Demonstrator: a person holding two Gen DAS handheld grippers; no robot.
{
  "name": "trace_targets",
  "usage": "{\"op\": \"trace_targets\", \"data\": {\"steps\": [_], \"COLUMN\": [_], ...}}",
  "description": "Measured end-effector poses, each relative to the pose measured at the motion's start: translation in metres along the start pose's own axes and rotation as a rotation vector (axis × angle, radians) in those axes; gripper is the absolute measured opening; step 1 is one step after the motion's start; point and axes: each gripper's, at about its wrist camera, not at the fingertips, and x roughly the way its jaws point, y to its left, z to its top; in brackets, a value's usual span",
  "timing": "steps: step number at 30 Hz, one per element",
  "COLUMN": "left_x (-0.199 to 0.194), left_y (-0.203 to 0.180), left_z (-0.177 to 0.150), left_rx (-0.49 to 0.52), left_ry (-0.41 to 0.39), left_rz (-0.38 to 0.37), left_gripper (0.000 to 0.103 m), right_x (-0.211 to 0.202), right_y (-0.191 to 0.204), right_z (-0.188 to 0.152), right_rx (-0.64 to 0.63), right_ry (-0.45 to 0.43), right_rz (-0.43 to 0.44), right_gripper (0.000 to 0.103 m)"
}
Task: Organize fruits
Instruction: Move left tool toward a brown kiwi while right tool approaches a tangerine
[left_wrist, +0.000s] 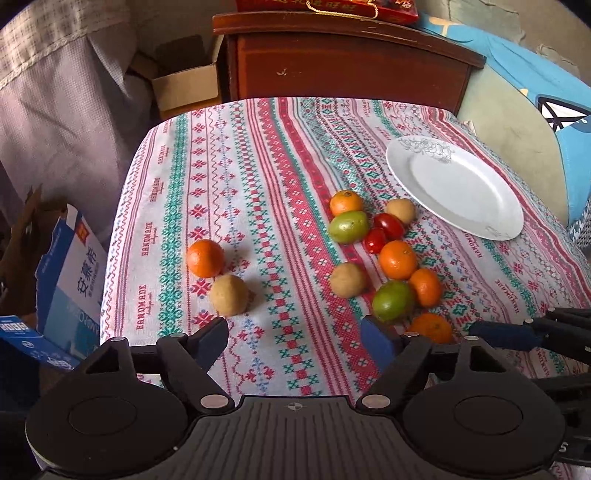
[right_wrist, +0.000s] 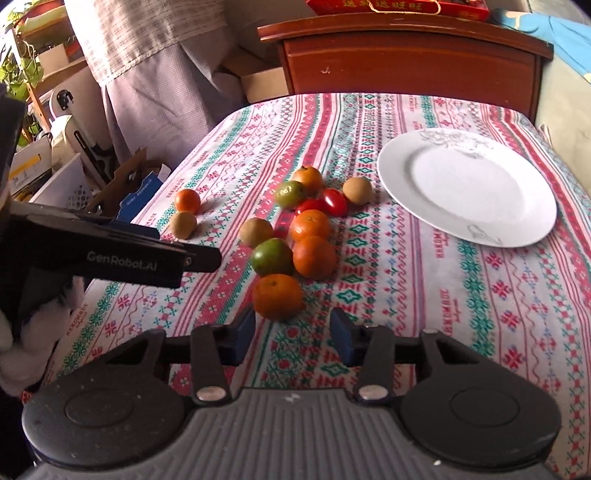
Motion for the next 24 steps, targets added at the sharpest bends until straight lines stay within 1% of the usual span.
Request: {"op": "trace_targets", "data": {"steps": [5, 7, 10, 14, 18, 19, 21, 24], "left_x": [0.002, -0.001, 0.0, 0.009, 0.019, 0.021, 0.021, 0.013], "left_y": [0.011, 0.016, 0.024, 0.037, 0.045, 0.048, 0.051, 0.048], "left_z": [-0.004, -0.003, 0.0, 0.004, 0.006, 0.006, 0.004, 0.0], "left_rx": [-0.033, -0.041, -0.057, -0.088, -0.103, -0.115, -0.136, -0.121], "left_ry": [-0.007, -0.033, -0.074, -0.105, -0.13, -0.134, -0.123, -0.133], "left_rz": [0.023, 0.041, 0.092, 0.142, 0.186, 0.176, 0.145, 0.121], "left_gripper": [0.079, 0.079, 0.079, 0.079, 0.079, 0.081, 0.079, 0.079], "right_x": [0.008, 0.01, 0.013, 0.015, 0.016, 0.016, 0.017, 0.017], "right_y": [0.005, 0.006, 0.008, 0.008, 0.007, 0.007, 0.008, 0.007], "right_z": [0.002, 0.002, 0.003, 0.002, 0.002, 0.002, 0.002, 0.002], "right_rx": [-0.018, -0.021, -0.026, -0.032, -0.025, -0.028, -0.03, -0.023], "right_ry": [0.0, 0.001, 0.002, -0.002, -0.009, -0.01, -0.011, -0.011], "right_rz": [0.002, 0.001, -0.002, -0.014, -0.016, -0.016, -0.018, -0.014], "right_gripper": [0.045, 0.045, 0.045, 0.039, 0.036, 0.036, 0.036, 0.036]}}
